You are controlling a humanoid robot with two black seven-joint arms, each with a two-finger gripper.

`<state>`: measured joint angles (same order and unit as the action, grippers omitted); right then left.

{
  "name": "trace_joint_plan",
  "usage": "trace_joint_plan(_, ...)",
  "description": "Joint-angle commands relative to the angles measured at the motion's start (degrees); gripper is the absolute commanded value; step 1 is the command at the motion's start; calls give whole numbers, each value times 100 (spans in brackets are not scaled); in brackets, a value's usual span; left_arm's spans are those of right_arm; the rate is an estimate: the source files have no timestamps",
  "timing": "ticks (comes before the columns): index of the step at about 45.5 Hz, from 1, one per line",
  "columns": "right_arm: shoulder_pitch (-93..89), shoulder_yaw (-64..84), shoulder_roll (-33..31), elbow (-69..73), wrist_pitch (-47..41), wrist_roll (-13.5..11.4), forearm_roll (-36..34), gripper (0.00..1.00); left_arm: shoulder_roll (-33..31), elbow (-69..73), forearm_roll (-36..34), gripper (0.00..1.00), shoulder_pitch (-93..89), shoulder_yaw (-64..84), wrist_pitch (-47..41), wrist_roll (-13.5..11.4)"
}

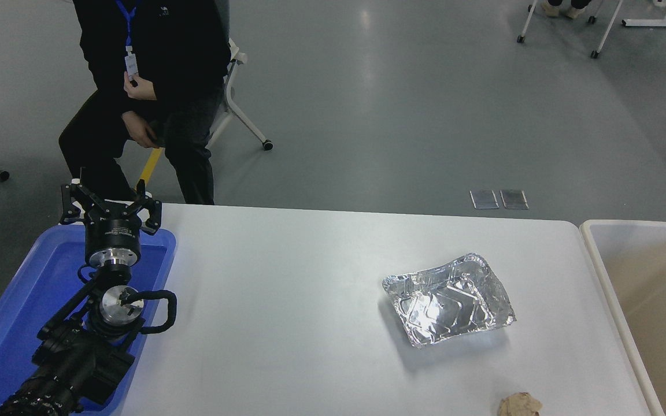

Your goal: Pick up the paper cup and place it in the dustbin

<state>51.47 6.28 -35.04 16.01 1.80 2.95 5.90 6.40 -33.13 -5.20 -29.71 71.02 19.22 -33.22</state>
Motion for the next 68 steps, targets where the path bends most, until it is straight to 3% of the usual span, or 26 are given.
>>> trace_joint_plan(1, 715, 295, -644, 1272, 93, -14, 1114, 100, -7, 0, 1, 99, 0, 0, 2, 0)
trace_joint_plan(8, 1181, 312, -1312, 2573, 75, -93, 2020, 100, 2, 0, -8, 99, 0, 0, 2, 0)
trace_joint_plan(12, 1488, 426, -1532, 3100, 75, -260, 2372, 100, 2, 0, -8, 99, 0, 0, 2, 0)
trace_joint_plan(17, 2112, 1049, -1656, 3540, 66, -313, 2451, 100, 2, 0, -8, 99, 0, 0, 2, 0)
trace_joint_plan(24, 3790, 3017, -1577, 4217, 49, -313, 2311, 100, 2, 0, -8, 99, 0, 0, 2, 0)
trace_joint_plan(38, 5636, 4837, -1059, 5754, 5, -304, 2135, 100, 2, 0, -8, 99, 0, 0, 2, 0)
trace_joint_plan(48, 6806, 6402, 242, 6749, 84, -251, 1494, 100, 2, 0, -8, 99, 0, 0, 2, 0)
trace_joint_plan(61, 7026, 6517, 867, 7337, -92, -286, 1414, 100, 2, 0, -8, 99, 0, 0, 2, 0)
trace_joint_plan(68, 7298, 6509, 876, 7592, -855, -260, 1406, 100, 2, 0, -8, 99, 0, 0, 2, 0)
